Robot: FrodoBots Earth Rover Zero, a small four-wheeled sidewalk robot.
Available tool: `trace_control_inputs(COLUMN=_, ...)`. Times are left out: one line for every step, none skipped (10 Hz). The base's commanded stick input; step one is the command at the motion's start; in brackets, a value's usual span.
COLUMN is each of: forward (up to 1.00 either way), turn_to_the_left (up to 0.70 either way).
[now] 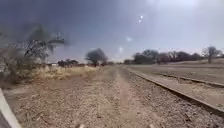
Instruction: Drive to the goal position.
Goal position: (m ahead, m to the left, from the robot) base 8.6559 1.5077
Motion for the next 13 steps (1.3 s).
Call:
trace_control_inputs(forward=0.7, turn_to_the_left=0.0)
trace_control_inputs(forward=0.7, turn_to_the_left=0.0)
trace_control_inputs(forward=0.7, turn_to_the_left=0.0)
trace_control_inputs(forward=0.7, turn_to_the_left=0.0)
trace_control_inputs(forward=0.7, turn_to_the_left=0.0)
trace_control_inputs(forward=0.7, turn_to_the_left=0.0)
trace_control_inputs(forward=0.7, turn_to_the_left=0.0)
trace_control_inputs(forward=0.7, turn_to_the_left=0.0)
trace_control_inputs(forward=0.7, turn_to_the_left=0.0)
trace_control_inputs(forward=0.7, turn_to_the_left=0.0)
trace_control_inputs(forward=0.7, turn_to_the_left=0.0)
trace_control_inputs(forward=0.7, turn_to_the_left=0.0)
trace_control_inputs(forward=0.7, turn_to_the_left=0.0)
